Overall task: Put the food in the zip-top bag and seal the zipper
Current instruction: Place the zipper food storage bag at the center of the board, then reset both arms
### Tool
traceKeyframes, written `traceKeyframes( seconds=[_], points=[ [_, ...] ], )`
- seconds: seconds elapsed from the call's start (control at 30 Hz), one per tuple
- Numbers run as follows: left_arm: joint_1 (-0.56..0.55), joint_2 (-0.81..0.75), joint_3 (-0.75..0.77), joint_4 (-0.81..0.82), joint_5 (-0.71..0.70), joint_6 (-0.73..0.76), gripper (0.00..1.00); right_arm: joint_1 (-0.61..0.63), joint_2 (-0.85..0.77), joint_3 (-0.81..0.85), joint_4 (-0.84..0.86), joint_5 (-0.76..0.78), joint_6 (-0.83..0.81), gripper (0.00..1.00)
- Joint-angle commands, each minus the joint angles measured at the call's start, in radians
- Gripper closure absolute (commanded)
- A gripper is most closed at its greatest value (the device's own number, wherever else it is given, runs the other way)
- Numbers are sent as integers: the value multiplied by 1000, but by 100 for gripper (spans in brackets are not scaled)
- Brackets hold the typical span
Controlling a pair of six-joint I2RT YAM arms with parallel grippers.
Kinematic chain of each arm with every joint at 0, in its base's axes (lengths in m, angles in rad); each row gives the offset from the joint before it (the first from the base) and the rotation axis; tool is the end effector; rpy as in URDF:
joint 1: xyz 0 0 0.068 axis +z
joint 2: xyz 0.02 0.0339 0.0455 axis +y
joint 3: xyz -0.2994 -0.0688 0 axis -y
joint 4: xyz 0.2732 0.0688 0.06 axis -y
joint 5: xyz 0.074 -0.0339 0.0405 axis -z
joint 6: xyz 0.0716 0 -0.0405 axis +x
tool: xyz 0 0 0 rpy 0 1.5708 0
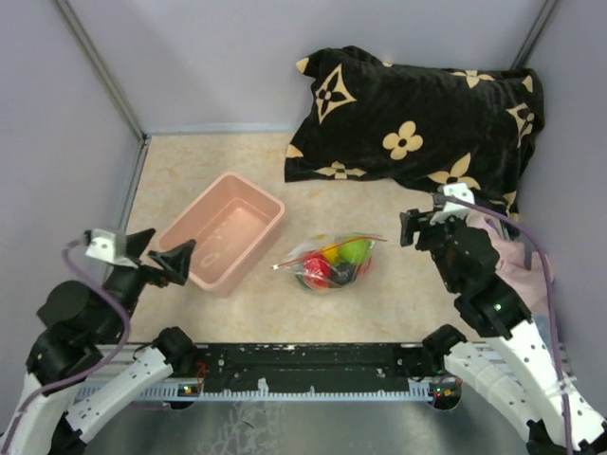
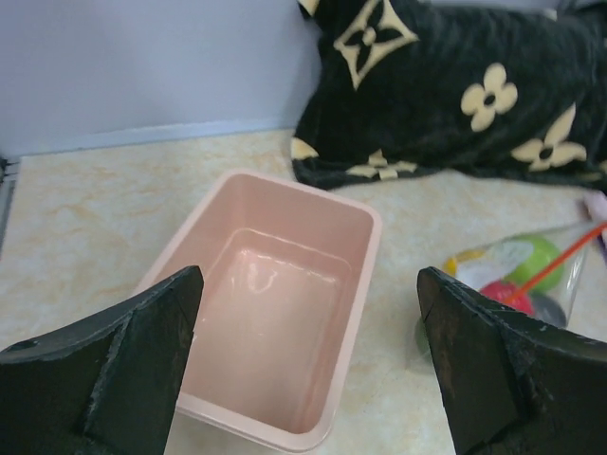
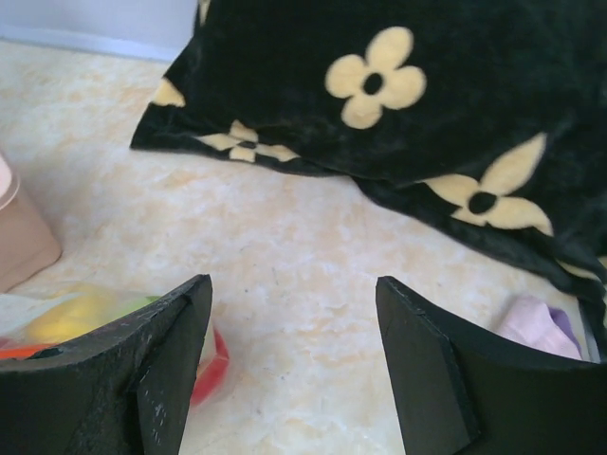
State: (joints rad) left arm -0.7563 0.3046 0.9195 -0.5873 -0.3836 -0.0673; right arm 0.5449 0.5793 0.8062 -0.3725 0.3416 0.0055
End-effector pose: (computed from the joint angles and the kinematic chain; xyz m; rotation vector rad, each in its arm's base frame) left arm 0.0644 -0.0239 0.4138 0.2286 1.5391 -0.3563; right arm 0.1511 0.0635 0.3768 -0.2076 1.6966 0.1163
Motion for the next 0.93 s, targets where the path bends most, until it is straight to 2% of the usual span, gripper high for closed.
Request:
traceKeyframes(
  seconds=[0.0,0.1,0.33,0.53,0.67,0.9],
  points=[
    [5,-67,110,-176,-187,-130,0,-11,-147,42,-90,192,73,29],
    [3,-136,138,-232,-243,-203,0,-11,-238,45,-116,228,63,29],
    [3,-276,89,-195,-276,-285,0,-11,-358,59,-222,252,86,28],
    [2,-278,36,-195,-277,-292,0,-11,-447,34,-224,261,100,28],
    [3,-273,6,-134,-274,-291,0,-11,-434,32,-222,252,99,27],
    [3,-240,2,-131,-270,-302,0,-11,-421,8,-194,258,78,27]
  ],
)
